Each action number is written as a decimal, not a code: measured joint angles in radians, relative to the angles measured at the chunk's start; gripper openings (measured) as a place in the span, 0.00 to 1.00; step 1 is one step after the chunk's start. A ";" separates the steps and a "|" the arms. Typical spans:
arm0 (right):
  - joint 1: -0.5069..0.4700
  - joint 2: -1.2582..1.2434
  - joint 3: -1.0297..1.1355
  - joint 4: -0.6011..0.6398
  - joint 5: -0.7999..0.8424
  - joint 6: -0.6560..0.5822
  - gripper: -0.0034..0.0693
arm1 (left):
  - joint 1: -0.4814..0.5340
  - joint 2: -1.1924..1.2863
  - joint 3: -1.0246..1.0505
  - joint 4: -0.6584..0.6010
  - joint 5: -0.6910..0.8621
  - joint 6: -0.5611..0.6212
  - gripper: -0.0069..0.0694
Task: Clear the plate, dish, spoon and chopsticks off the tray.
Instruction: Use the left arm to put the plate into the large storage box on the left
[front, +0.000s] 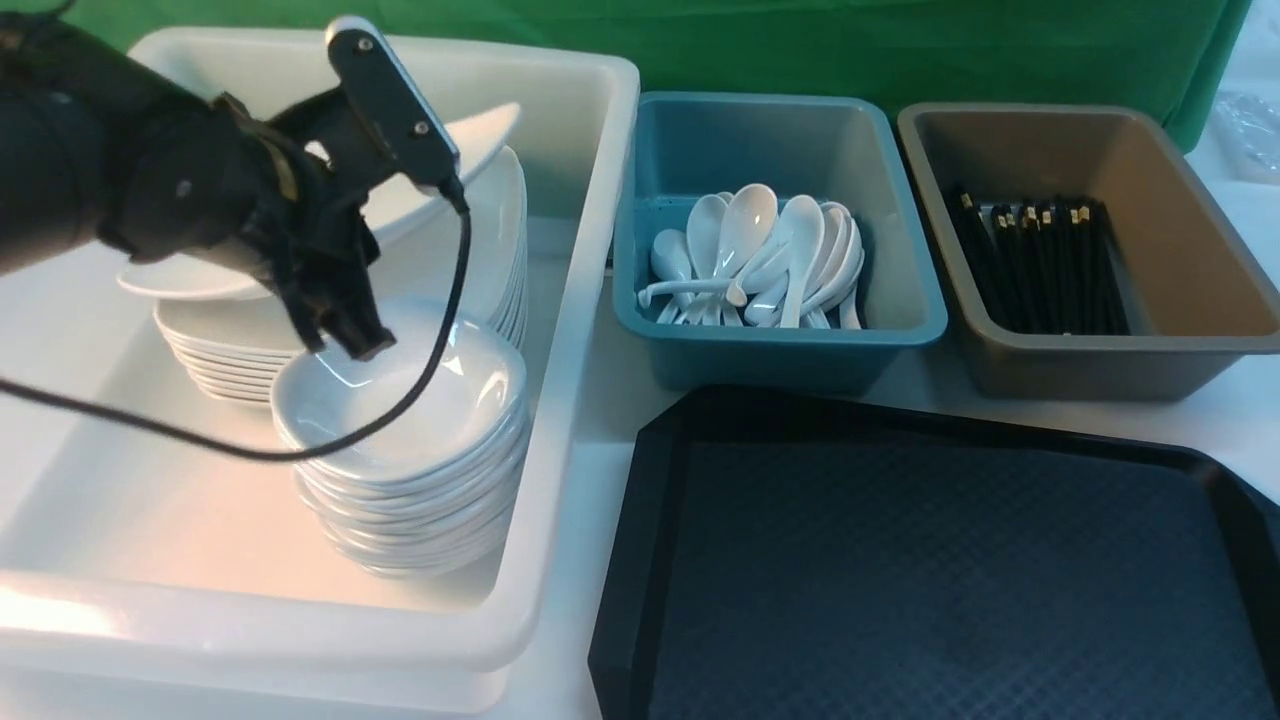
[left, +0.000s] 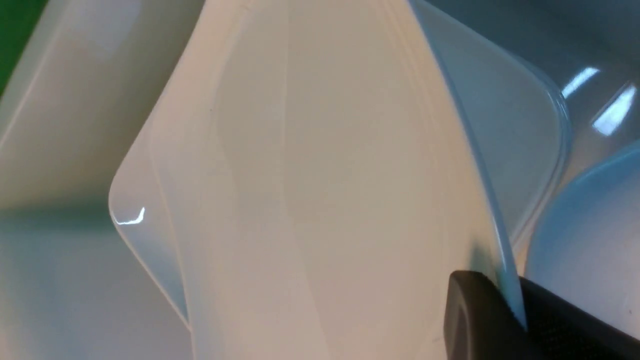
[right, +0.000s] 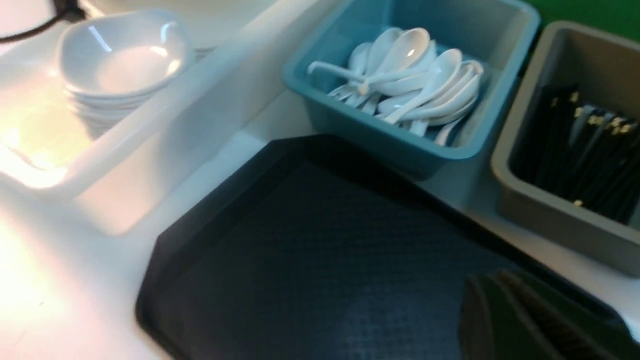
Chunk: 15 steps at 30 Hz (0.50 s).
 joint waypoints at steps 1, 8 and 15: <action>0.000 0.000 0.000 0.016 0.000 -0.009 0.09 | 0.000 0.022 -0.035 -0.011 0.017 -0.020 0.13; 0.000 0.000 0.016 0.066 -0.001 -0.027 0.10 | 0.000 0.096 -0.148 -0.081 0.078 -0.108 0.13; 0.000 0.000 0.061 0.089 0.000 -0.028 0.10 | 0.000 0.110 -0.156 -0.183 0.090 -0.139 0.23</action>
